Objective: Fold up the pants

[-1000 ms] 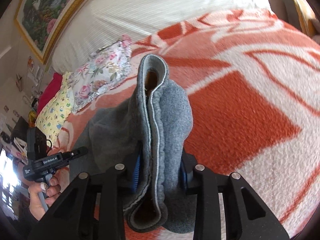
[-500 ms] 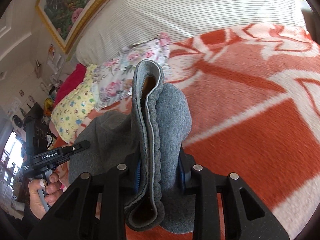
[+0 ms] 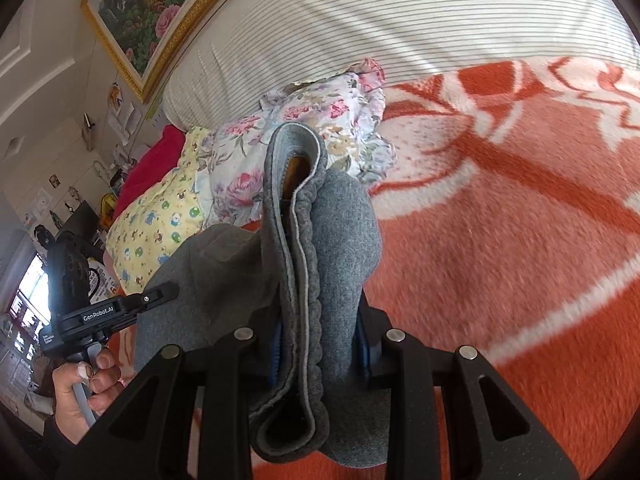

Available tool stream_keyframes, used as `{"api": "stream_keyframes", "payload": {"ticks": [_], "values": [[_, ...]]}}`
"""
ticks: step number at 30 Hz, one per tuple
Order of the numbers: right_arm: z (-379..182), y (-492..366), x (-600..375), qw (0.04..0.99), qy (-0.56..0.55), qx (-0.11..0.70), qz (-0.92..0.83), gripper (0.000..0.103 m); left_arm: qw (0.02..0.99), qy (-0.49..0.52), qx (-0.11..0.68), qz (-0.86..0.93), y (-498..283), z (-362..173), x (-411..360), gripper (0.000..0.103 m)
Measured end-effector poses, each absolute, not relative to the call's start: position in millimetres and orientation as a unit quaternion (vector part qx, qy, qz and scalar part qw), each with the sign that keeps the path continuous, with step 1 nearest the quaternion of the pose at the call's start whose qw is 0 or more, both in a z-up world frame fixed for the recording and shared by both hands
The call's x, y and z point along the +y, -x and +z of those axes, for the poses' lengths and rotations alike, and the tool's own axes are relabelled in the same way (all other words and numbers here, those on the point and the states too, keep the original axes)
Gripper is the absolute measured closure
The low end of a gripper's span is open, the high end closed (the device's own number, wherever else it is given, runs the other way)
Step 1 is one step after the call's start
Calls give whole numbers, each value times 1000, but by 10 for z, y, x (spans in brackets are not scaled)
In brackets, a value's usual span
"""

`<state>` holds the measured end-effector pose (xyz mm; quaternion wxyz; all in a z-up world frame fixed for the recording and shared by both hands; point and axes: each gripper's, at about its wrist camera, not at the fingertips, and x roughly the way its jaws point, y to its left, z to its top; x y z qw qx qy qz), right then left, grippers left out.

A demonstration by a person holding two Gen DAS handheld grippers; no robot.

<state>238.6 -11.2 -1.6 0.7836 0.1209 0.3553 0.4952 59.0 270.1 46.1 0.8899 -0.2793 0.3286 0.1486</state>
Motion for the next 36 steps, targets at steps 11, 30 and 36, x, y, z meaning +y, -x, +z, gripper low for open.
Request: {"api": "stream_keyframes", "payload": {"ticks": [11,30,36], "values": [[-144,-2843,428,781,-109,379,484,72,879,277,348,172,-900,208,3089,85],[-560,-3087,465,812,-26,410,416,42,871,279,363,180,-404,-285,3236,57],[-517,-2961,356,814,-10,408,413,39,868,278,365,189,-277,-251,3182,55]]}}
